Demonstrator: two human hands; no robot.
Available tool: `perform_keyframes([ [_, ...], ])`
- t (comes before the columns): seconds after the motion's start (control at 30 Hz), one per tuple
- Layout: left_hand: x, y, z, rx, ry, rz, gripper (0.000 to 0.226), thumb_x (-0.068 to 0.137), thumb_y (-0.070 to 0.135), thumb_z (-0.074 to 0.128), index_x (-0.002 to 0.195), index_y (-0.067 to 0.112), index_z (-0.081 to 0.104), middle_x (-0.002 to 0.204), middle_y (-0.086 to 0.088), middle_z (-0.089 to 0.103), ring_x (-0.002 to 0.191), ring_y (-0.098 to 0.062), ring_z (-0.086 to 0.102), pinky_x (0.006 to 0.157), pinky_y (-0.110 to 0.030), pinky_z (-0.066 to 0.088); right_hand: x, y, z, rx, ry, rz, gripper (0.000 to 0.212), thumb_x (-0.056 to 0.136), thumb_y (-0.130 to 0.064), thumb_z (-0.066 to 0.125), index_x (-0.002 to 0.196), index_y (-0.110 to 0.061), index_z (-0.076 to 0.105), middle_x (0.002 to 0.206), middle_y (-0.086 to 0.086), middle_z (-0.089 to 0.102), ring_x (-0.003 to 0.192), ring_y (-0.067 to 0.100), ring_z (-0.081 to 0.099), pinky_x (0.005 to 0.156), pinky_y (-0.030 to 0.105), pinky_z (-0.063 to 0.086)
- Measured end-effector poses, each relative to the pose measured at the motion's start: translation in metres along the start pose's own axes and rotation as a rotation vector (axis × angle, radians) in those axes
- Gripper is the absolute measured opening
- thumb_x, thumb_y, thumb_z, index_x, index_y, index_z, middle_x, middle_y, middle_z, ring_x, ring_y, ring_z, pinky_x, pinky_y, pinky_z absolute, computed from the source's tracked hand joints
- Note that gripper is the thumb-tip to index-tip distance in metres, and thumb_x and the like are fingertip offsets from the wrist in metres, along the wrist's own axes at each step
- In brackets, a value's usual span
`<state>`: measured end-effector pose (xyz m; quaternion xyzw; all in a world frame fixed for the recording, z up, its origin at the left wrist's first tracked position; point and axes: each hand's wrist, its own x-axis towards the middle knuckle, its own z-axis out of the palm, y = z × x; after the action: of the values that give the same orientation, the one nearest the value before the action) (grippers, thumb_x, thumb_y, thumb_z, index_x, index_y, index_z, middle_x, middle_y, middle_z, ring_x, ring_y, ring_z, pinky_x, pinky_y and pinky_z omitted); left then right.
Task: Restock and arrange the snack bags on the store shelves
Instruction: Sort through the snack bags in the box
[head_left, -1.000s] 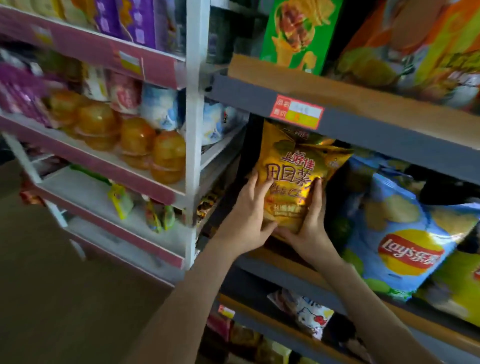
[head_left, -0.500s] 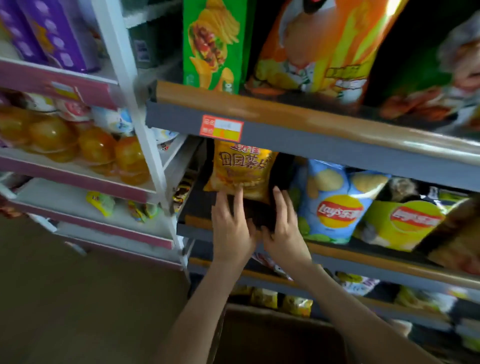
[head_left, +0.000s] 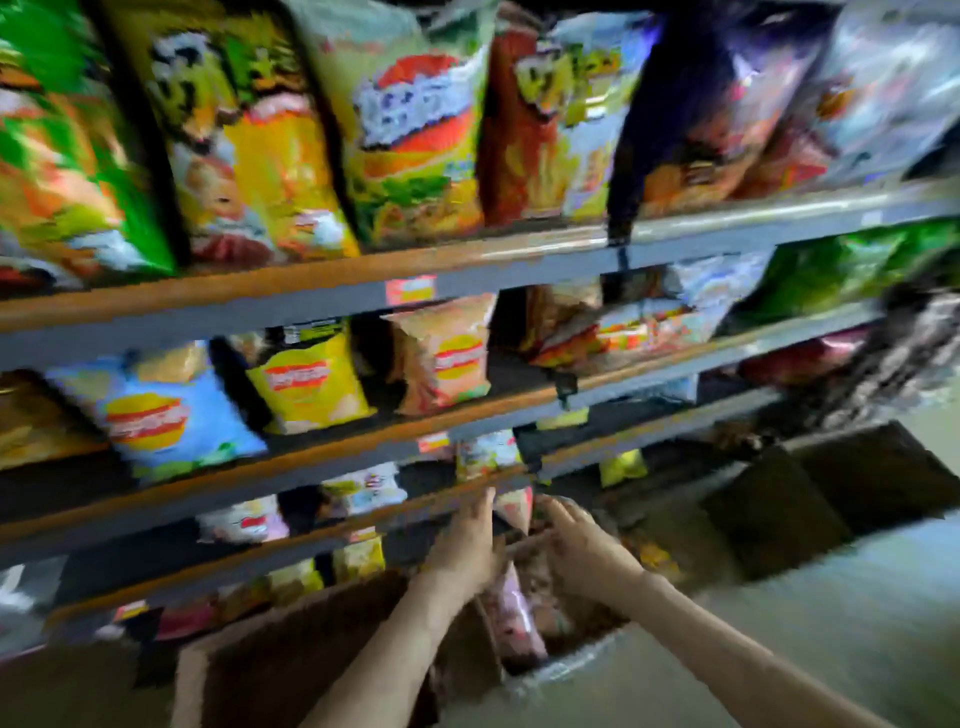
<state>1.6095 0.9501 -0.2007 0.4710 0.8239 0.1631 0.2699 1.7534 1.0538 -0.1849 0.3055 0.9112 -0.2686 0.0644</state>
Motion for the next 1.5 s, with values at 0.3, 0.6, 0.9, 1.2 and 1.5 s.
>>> perform_keyframes([
  [0.3, 0.091, 0.165, 0.120, 0.109, -0.204, 0.078, 0.061, 0.094, 0.029, 0.047, 0.147, 0.013, 0.023, 0.145, -0.012, 0.035, 0.129, -0.029, 0.041, 0.104, -0.037, 0.037, -0.078, 0.224, -0.050, 0.031, 0.166, 0.378, 0.060, 0.088, -0.014, 0.044, 0.145, -0.007, 0.028, 0.138, 0.015, 0.044, 0.125, 0.032, 0.047, 0.103, 0.030, 0.037],
  [0.6, 0.241, 0.219, 0.253, 0.227, -0.435, 0.029, 0.057, 0.098, 0.029, 0.039, 0.150, 0.021, 0.017, 0.153, 0.000, 0.023, 0.136, -0.023, 0.033, 0.110, -0.046, 0.031, -0.022, 0.418, -0.010, 0.155, -0.029, 0.615, 0.074, 0.092, -0.015, 0.044, 0.152, -0.018, 0.001, 0.151, 0.004, 0.024, 0.136, 0.022, 0.029, 0.108, 0.028, 0.034],
  [0.9, 0.384, 0.215, 0.485, 0.388, -0.494, -0.004, 0.054, 0.102, 0.026, 0.035, 0.151, 0.026, 0.014, 0.153, -0.004, 0.021, 0.128, -0.018, 0.042, 0.100, -0.026, 0.037, 0.057, 0.636, 0.138, 0.313, -0.010, 0.788, 0.079, 0.092, -0.014, 0.049, 0.152, -0.019, -0.003, 0.151, 0.010, 0.026, 0.131, 0.027, 0.035, 0.106, 0.033, 0.037],
  [1.2, 0.474, 0.137, 0.727, 0.070, -0.400, -0.341, 0.068, 0.097, 0.049, 0.037, 0.146, 0.047, -0.010, 0.145, -0.025, 0.027, 0.128, -0.043, 0.039, 0.104, -0.043, 0.037, 0.149, 0.786, 0.292, 0.622, 0.066, 0.753, 0.085, 0.089, -0.022, 0.062, 0.153, -0.021, 0.006, 0.150, 0.012, 0.029, 0.133, 0.033, 0.036, 0.104, 0.037, 0.034],
  [1.5, 0.494, 0.123, 0.750, -0.202, -0.256, -0.326, 0.079, 0.089, 0.047, 0.057, 0.134, 0.068, -0.005, 0.144, -0.022, 0.020, 0.126, -0.043, 0.039, 0.102, -0.044, 0.040, 0.213, 0.825, 0.342, 0.818, -0.122, 0.680, 0.103, 0.078, -0.054, 0.068, 0.144, -0.051, -0.012, 0.157, 0.005, 0.020, 0.143, 0.027, 0.023, 0.116, 0.046, 0.020],
])
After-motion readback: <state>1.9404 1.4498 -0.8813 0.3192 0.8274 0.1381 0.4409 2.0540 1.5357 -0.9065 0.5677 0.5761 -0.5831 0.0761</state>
